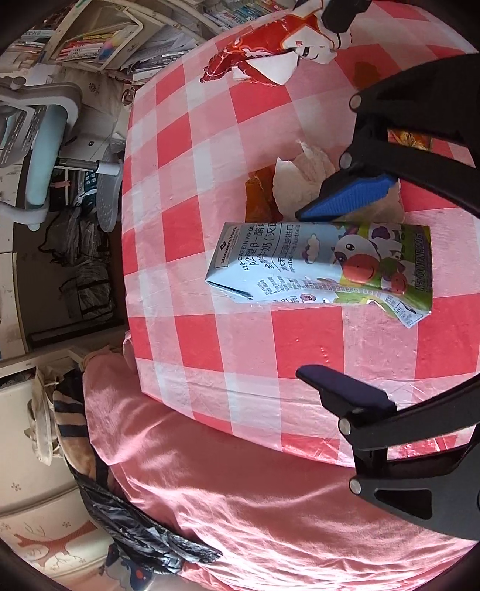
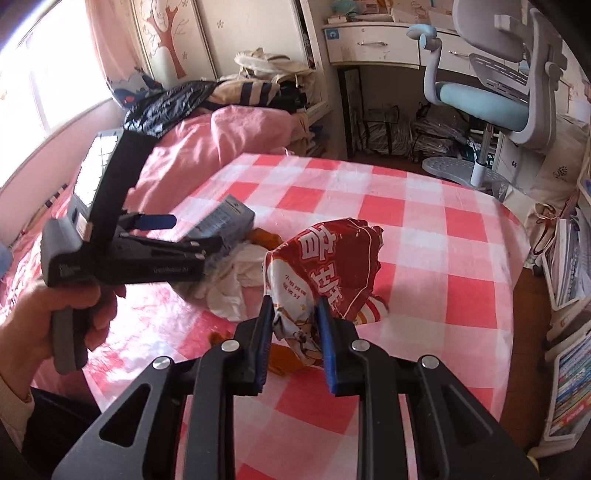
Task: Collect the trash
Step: 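Grasp the cow-print milk carton with the left tool while the right tool lifts the snack bag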
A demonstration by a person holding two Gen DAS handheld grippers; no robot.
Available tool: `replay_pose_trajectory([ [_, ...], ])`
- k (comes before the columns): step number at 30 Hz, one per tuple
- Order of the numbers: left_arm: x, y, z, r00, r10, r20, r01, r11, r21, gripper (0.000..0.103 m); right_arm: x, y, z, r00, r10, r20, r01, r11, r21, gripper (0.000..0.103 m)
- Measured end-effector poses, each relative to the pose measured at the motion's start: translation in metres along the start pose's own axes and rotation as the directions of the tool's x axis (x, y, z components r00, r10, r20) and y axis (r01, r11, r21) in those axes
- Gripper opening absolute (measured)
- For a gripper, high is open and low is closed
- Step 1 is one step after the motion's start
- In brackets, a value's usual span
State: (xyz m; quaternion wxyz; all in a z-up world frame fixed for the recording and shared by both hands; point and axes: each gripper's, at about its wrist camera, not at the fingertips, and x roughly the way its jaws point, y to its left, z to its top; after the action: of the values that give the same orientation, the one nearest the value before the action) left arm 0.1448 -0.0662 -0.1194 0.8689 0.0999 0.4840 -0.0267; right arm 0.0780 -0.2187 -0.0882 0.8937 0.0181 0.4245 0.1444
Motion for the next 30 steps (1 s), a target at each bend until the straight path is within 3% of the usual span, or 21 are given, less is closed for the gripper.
replay_pose_trajectory([
  [1, 0.003, 0.002, 0.0, 1.0, -0.008, -0.012, 0.008, 1.0, -0.007, 0.051, 0.003, -0.001, -0.001, 1.0, -0.005, -0.014, 0.005, 1.0, -0.008, 0.024],
  [3, 0.006, 0.012, -0.002, 0.999, -0.033, -0.032, 0.031, 0.999, -0.038, 0.033, 0.007, -0.005, -0.006, 0.999, -0.015, -0.052, 0.014, 1.0, -0.019, 0.025],
  [6, 0.004, 0.036, -0.007, 0.996, -0.078, -0.038, 0.073, 0.99, -0.124, 0.032, 0.011, -0.011, -0.011, 0.995, -0.045, -0.093, 0.043, 0.999, -0.031, 0.029],
  [10, -0.002, 0.07, -0.016, 0.985, -0.173, -0.028, 0.161, 0.957, -0.243, 0.031, 0.019, -0.021, -0.017, 0.987, -0.096, -0.126, 0.093, 0.995, -0.028, 0.039],
  [11, -0.006, 0.074, -0.017, 0.984, -0.175, -0.018, 0.165, 0.954, -0.25, 0.032, 0.021, -0.024, -0.018, 0.986, -0.103, -0.129, 0.101, 0.995, -0.024, 0.045],
  [16, -0.008, 0.08, -0.023, 0.987, -0.156, -0.035, 0.144, 0.961, -0.237, 0.032, 0.033, -0.033, -0.024, 0.98, -0.101, -0.174, 0.103, 0.995, 0.003, 0.053],
  [18, -0.002, 0.078, -0.026, 0.987, -0.145, -0.064, 0.127, 0.966, -0.225, 0.032, 0.034, -0.032, -0.025, 0.98, -0.099, -0.173, 0.101, 0.995, -0.001, 0.05],
  [19, -0.001, 0.079, -0.027, 0.987, -0.143, -0.071, 0.124, 0.968, -0.22, 0.032, 0.033, -0.033, -0.025, 0.981, -0.091, -0.172, 0.094, 0.996, 0.006, 0.035],
  [20, 0.0, 0.078, -0.028, 0.987, -0.144, -0.072, 0.126, 0.968, -0.216, 0.032, 0.033, -0.033, -0.024, 0.981, -0.087, -0.172, 0.09, 0.996, 0.012, 0.03],
  [23, -0.002, 0.079, -0.029, 0.988, -0.141, -0.069, 0.123, 0.969, -0.213, 0.031, 0.028, -0.031, -0.022, 0.985, -0.086, -0.153, 0.089, 0.996, 0.011, 0.023],
  [25, -0.011, 0.085, -0.028, 0.984, -0.175, -0.038, 0.161, 0.957, -0.242, 0.031, 0.023, -0.028, -0.019, 0.988, -0.092, -0.128, 0.092, 0.996, -0.001, 0.02],
  [30, -0.037, 0.088, -0.025, 0.983, -0.179, 0.036, 0.182, 0.952, -0.247, 0.031, 0.008, -0.016, -0.013, 0.993, -0.099, -0.056, 0.097, 0.995, -0.035, 0.02],
])
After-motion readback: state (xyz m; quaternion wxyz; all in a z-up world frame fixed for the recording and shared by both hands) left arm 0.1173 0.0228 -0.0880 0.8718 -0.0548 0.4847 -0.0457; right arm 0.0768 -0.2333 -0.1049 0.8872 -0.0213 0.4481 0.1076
